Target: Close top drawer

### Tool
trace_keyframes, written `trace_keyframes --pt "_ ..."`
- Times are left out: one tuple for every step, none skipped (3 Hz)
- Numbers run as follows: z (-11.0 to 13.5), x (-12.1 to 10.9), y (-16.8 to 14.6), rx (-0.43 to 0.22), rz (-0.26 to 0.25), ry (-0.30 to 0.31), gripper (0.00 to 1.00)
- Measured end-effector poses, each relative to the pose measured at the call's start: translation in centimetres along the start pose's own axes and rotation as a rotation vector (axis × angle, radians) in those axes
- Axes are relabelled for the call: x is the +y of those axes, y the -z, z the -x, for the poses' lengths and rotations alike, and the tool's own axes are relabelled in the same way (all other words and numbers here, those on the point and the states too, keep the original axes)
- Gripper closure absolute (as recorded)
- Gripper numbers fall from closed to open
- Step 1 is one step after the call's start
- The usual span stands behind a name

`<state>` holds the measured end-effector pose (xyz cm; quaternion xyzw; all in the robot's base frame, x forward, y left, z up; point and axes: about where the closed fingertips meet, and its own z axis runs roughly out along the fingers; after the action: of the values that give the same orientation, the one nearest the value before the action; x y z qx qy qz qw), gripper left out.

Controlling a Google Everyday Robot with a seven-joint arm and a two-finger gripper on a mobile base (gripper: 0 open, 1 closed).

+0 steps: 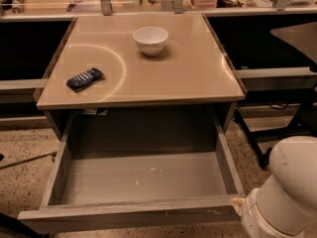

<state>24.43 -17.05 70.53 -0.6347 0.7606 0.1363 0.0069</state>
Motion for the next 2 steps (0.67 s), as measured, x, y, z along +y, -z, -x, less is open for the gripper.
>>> trace_keyframes --pt "0.0 0.0 0.0 0.0 0.0 0.0 0.0" --pt "-0.3 0.7 -1.1 -0.023 0.008 -0.004 0.0"
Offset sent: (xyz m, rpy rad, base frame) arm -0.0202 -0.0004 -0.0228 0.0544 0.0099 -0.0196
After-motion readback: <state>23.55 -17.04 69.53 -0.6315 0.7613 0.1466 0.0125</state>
